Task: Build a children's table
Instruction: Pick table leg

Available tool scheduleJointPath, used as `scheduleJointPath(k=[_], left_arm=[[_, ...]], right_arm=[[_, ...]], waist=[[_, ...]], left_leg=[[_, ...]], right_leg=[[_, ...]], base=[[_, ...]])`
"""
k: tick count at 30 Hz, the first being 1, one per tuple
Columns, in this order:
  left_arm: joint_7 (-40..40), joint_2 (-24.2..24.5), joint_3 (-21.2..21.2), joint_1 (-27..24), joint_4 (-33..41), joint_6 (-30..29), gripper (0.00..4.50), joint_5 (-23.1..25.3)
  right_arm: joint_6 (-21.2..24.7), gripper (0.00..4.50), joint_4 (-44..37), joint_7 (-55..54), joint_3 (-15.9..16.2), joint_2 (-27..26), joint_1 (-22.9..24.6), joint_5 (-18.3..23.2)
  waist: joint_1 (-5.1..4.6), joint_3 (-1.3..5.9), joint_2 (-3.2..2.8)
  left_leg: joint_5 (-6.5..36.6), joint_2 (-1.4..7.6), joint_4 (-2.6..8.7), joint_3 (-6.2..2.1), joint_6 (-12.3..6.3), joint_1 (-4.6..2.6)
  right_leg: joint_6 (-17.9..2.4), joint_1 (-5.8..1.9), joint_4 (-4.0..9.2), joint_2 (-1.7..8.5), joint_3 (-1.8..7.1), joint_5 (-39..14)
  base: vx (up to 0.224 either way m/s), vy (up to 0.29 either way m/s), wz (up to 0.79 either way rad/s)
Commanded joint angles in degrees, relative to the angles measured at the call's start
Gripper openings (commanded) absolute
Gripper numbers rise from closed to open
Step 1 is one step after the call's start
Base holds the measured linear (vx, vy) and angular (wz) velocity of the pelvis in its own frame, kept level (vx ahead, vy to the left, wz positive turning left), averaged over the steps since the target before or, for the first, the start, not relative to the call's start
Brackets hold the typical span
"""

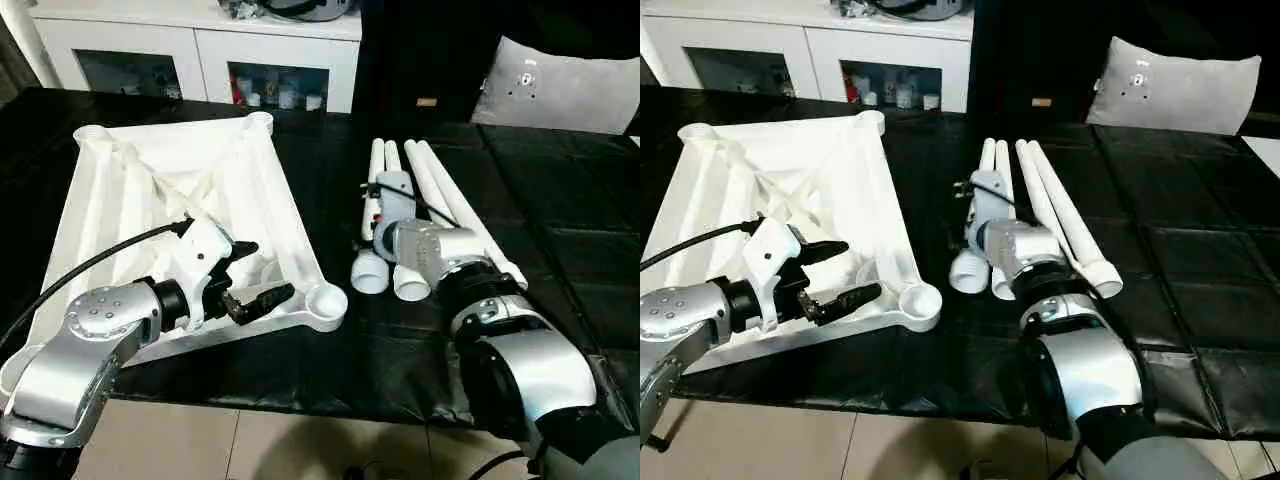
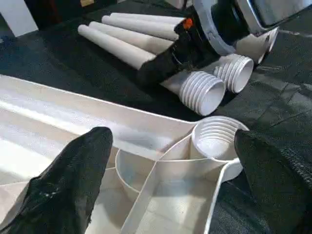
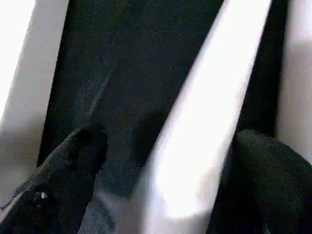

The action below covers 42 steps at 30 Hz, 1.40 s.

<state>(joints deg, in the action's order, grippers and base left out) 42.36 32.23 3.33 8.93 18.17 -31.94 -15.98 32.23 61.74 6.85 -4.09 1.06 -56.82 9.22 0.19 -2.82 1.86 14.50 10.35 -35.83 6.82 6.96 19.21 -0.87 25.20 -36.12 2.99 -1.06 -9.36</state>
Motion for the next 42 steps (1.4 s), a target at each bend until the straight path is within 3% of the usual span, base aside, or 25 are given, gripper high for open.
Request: scheduleJointPath(k=[1, 16, 17, 26, 36, 42], left_arm=[[0.5, 0.6, 0.6, -0.5, -0.4, 0.6, 4.46, 0.4], [0.5, 0.9, 0.8, 0.1, -0.2, 0.0, 4.50, 0.1], [0.6, 0.8, 0.9, 0.1, -0.4, 0.1, 4.50, 0.2], [0.8, 0.6, 1.2, -0.2, -2.9, 2.0, 4.50, 1.0], [0.3, 0.5, 1.4, 0.4, -3.9, 3.3, 4.50, 1.7], [-5.1, -1.5, -0.4, 1.5, -3.6, 4.8, 4.50, 4.1]], right_arm=[[0.5, 4.50, 2.6, 1.4, -0.7, -0.3, -1.9, 0.6], [-0.3, 3.18, 8.8, 2.7, -2.6, -0.5, -4.7, 0.7], [-0.7, 3.07, 9.1, 2.3, -2.9, -0.4, -4.9, 0.8], [-2.8, 2.30, 10.5, 1.3, -4.7, -0.1, -5.4, 0.9], [-5.3, 1.88, 10.7, 0.4, -6.1, 0.2, -6.0, 1.2], [-6.4, 1.85, 8.0, 1.5, -7.4, 1.2, -7.6, 2.2]], waist=[[0.08, 3.43, -0.59], [0.18, 3.31, -0.57], [0.18, 3.33, -0.82], [0.22, 3.38, -1.00], [0.41, 3.51, -1.31], [0.44, 3.52, -1.55]], left_leg=[[4.4, 0.41, 4.36, 1.62, -0.33, 1.49], [4.4, 0.68, 4.41, 1.78, -0.25, 1.29], [4.6, 0.67, 4.40, 1.75, -0.13, 1.26], [4.8, 0.80, 4.45, 1.84, 0.15, 1.14], [4.2, 1.08, 4.40, 2.01, -0.01, 1.04], [3.8, 1.44, 4.40, 2.11, 0.41, 1.19]], right_leg=[[-12.8, -4.31, 3.26, 2.58, 1.49, -9.9], [-14.0, -4.18, 3.10, 2.70, 1.35, -9.0], [-14.0, -4.17, 3.04, 2.71, 1.35, -9.2], [-14.1, -4.22, 3.03, 2.72, 1.17, -8.4], [-15.2, -4.31, 2.90, 2.90, 0.69, -6.1], [-15.4, -4.50, 2.75, 2.93, 0.37, -5.1]], base=[[0.000, 0.000, 0.00], [0.000, 0.000, 0.00], [0.000, 0.000, 0.00], [0.000, 0.000, 0.00], [0.000, 0.000, 0.00], [0.000, 0.000, 0.00]])
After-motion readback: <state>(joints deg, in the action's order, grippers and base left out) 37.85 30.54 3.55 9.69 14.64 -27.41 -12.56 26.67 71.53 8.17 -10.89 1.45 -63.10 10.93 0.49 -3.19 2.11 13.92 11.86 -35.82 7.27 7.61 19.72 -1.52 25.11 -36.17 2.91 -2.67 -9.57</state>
